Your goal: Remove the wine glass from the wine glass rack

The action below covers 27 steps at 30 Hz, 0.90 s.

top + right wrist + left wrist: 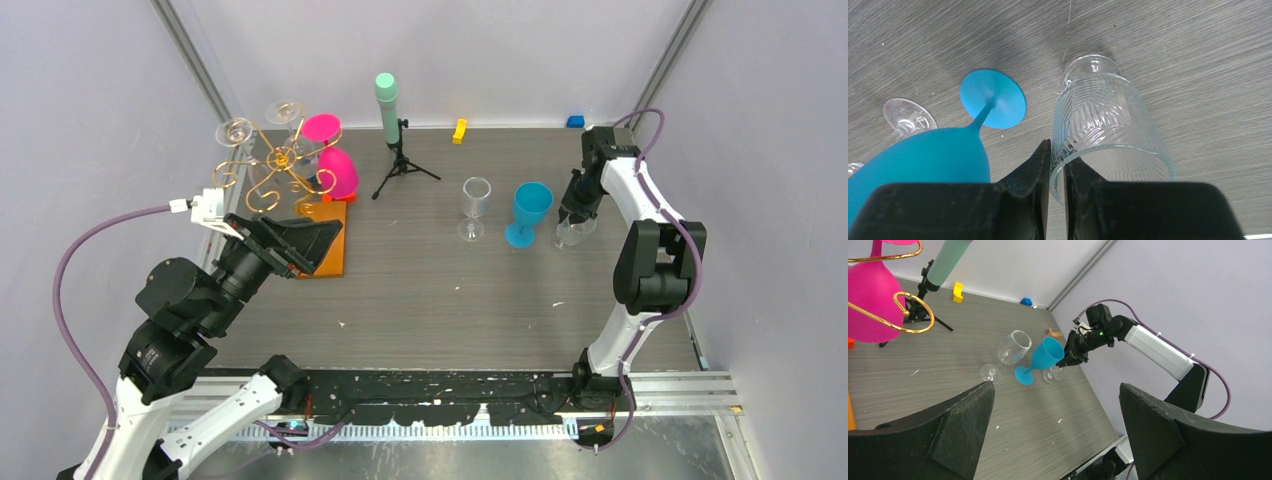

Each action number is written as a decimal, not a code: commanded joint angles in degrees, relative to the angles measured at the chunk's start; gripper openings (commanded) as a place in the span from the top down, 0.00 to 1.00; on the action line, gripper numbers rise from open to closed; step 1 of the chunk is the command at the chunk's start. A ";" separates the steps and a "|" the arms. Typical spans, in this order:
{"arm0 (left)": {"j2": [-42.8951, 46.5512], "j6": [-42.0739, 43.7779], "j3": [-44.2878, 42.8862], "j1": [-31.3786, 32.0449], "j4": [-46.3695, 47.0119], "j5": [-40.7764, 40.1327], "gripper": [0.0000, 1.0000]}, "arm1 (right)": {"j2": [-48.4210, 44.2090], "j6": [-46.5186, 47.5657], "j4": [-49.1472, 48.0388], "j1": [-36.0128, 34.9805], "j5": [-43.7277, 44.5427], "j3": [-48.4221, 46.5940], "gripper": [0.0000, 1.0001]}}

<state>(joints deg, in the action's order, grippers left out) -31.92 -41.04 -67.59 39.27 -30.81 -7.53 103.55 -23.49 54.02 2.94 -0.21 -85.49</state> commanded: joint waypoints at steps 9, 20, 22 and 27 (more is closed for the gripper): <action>-3.09 4.62 -4.94 0.02 -1.30 -4.90 0.02 | -2.32 0.41 1.44 -1.44 1.70 -7.04 0.64; -7.19 6.91 -5.06 -0.02 6.18 -22.67 0.02 | -17.13 -2.79 -0.04 -2.92 6.67 -8.16 0.61; -10.63 6.92 -8.26 0.06 3.99 -23.32 0.01 | -20.48 -3.45 -0.43 -2.94 6.39 -7.90 0.60; -19.33 5.62 -18.51 -0.66 -2.35 -29.14 0.00 | -27.19 -4.63 -1.39 -2.94 1.47 -5.17 0.60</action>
<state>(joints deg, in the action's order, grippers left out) -46.39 -35.57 -79.75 39.27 -31.42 -30.22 80.95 -26.13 54.41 0.10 3.90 -91.31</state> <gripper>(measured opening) 0.994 0.395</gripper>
